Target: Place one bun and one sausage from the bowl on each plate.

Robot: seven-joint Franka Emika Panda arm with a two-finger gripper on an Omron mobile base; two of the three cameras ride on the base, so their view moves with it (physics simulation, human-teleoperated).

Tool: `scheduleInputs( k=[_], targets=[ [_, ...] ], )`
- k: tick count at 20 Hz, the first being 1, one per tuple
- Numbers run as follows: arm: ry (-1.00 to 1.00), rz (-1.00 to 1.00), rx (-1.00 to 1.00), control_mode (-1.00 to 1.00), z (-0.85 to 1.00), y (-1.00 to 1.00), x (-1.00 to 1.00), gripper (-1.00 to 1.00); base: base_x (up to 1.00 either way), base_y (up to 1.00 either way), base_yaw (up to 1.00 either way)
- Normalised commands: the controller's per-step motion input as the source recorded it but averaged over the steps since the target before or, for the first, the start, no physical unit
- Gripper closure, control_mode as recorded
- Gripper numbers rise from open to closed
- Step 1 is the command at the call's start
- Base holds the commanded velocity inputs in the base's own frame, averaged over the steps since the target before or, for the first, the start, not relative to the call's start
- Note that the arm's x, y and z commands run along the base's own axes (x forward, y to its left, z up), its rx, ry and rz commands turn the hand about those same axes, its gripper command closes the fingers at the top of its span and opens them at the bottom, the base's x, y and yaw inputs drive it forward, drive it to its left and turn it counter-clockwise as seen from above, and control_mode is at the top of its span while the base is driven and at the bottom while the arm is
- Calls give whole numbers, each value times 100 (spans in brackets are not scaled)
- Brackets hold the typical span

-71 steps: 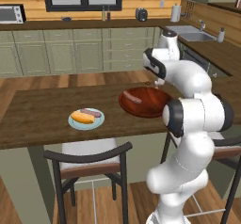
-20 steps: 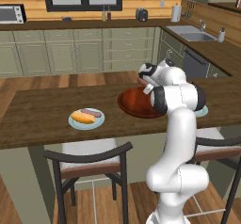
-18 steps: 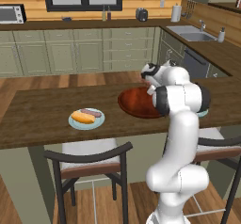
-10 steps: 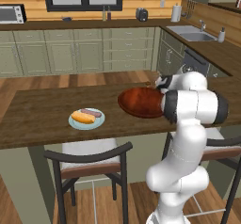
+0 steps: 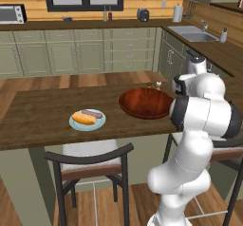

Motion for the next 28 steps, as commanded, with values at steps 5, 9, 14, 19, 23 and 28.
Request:
scheduleInputs(
  k=[5,9,14,19,23,28],
  targets=[
    [11,2,23,-100,-10,-44,-20,100,0,0,0],
    [-11,-24,14,-100,-31,-73,27,100,0,0,0],
    [-11,-45,23,-100,-70,-23,22,100,0,0,0],
    [-15,-55,24,-100,-21,-4,19,100,0,0,0],
    [-11,-48,18,-100,-71,-1,48,100,0,0,0],
    [3,-29,18,-100,-32,-28,73,100,0,0,0]
  ],
)
